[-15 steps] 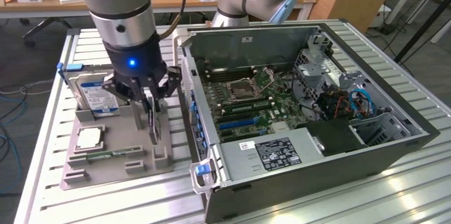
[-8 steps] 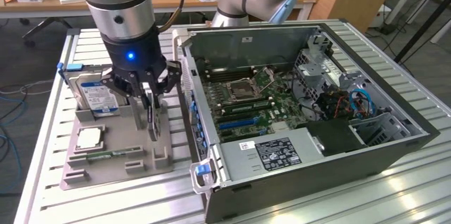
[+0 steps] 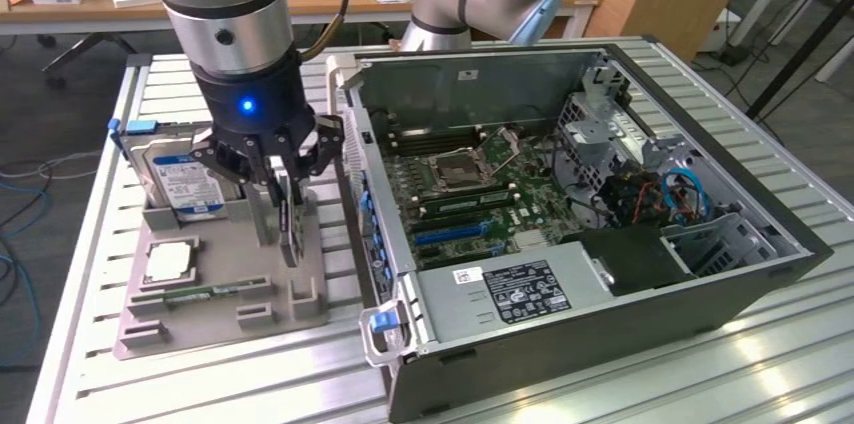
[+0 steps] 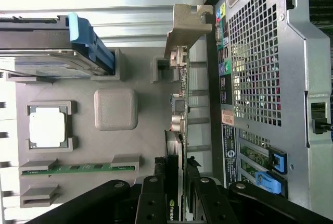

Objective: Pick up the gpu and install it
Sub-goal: 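Pick up the gpu and move the gpu toward the slot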

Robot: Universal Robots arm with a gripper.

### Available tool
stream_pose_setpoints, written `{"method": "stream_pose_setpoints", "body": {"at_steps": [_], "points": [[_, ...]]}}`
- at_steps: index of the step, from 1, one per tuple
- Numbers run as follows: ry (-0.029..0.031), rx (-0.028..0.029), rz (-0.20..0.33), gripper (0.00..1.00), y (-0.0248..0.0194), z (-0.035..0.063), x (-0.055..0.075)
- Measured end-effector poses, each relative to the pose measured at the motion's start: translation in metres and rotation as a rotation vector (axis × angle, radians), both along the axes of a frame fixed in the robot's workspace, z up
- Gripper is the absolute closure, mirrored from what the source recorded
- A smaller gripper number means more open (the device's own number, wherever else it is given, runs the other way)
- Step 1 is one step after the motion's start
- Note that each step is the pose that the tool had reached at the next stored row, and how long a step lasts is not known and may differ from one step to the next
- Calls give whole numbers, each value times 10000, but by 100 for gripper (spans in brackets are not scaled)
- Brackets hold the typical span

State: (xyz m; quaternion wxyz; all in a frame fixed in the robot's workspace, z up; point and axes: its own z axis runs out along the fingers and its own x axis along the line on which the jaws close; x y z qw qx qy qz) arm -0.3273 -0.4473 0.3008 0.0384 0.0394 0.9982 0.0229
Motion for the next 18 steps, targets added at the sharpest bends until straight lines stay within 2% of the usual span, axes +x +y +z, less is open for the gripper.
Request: {"method": "stream_pose_setpoints", "body": {"at_steps": [4, 8, 12, 18], "points": [[0, -1, 0, 74, 0, 3, 0], [1, -2, 0, 74, 0, 75, 0], [-1, -1, 0, 74, 0, 211, 0], [-1, -1, 1, 74, 0, 478, 3]]}}
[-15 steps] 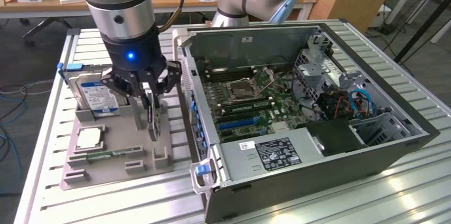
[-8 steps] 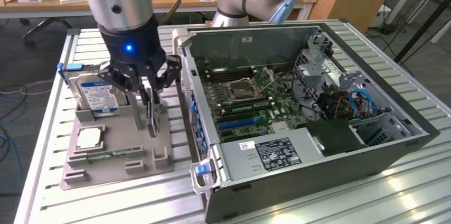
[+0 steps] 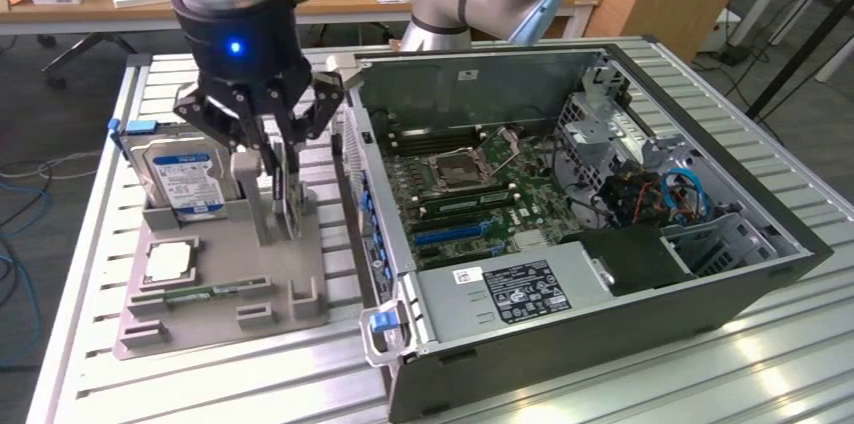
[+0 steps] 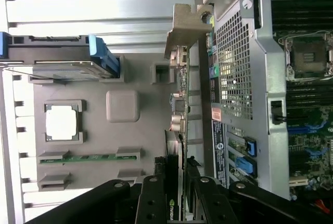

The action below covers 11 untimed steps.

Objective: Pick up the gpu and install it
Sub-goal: 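Pick up the gpu and move the gpu toward the slot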

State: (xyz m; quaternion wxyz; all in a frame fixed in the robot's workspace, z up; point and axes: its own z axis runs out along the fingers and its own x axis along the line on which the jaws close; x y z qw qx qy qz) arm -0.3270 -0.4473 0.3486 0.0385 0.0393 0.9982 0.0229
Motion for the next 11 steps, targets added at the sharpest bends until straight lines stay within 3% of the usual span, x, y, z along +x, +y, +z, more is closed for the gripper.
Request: {"method": "stream_pose_setpoints", "body": {"at_steps": [11], "points": [[1, 0, 4, 74, 0, 499, 11]]}}
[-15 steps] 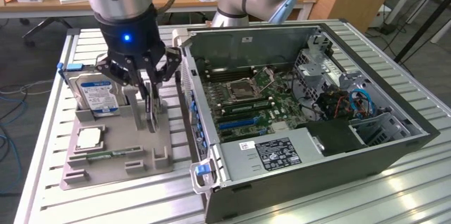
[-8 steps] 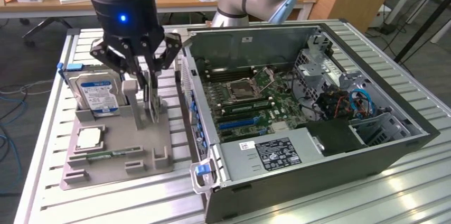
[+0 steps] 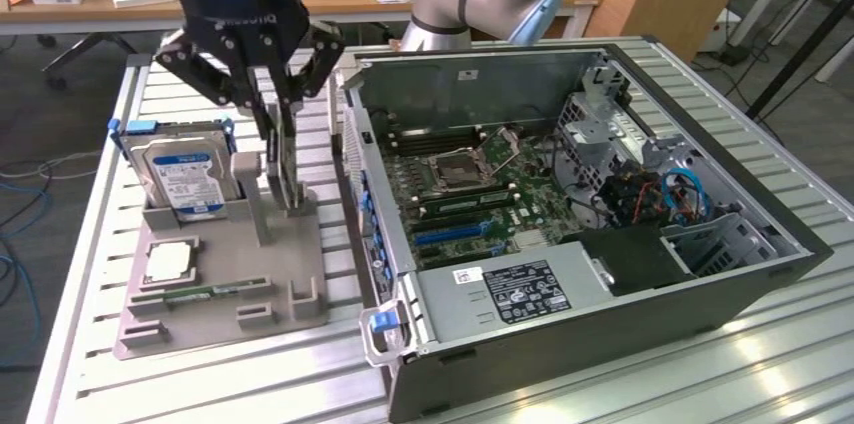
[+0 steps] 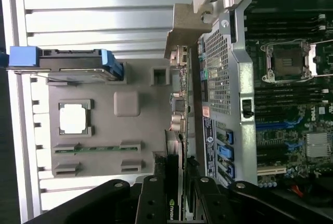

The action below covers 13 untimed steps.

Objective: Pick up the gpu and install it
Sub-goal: 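Pick up the gpu and move the gpu toward the slot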

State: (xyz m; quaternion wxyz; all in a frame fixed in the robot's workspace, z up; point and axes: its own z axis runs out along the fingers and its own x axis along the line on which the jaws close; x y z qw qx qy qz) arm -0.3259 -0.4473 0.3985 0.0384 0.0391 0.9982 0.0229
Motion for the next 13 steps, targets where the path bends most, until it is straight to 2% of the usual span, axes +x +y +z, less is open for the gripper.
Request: {"method": "stream_pose_setpoints", "body": {"at_steps": [5, 13], "points": [[-1, 0, 17, 74, 0, 216, 0], [0, 0, 20, 74, 0, 241, 7]]}}
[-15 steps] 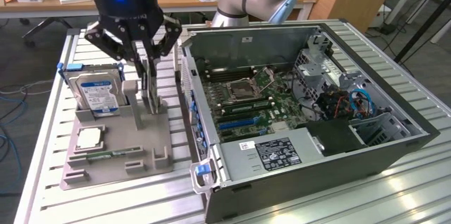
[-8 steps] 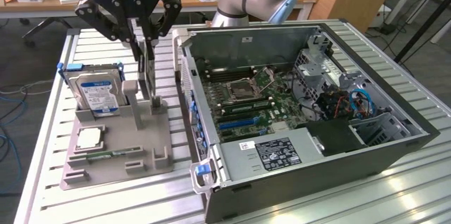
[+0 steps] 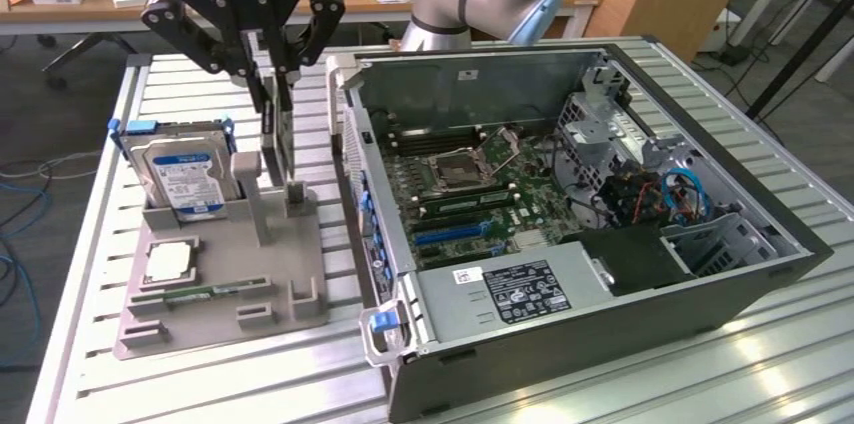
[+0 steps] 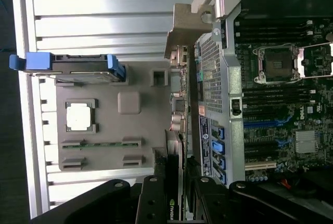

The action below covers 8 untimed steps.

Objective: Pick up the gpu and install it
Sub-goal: 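Pick up the gpu and move the gpu toward the slot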

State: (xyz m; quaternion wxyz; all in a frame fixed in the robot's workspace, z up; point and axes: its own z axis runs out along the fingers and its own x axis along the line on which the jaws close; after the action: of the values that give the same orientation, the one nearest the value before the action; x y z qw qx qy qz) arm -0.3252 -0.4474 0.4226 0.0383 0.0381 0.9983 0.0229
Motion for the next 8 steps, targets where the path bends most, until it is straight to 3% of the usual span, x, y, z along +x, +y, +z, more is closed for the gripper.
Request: {"method": "stream_pose_setpoints", "body": {"at_steps": [8], "points": [[6, 0, -2, 74, 0, 0, 214]]}}
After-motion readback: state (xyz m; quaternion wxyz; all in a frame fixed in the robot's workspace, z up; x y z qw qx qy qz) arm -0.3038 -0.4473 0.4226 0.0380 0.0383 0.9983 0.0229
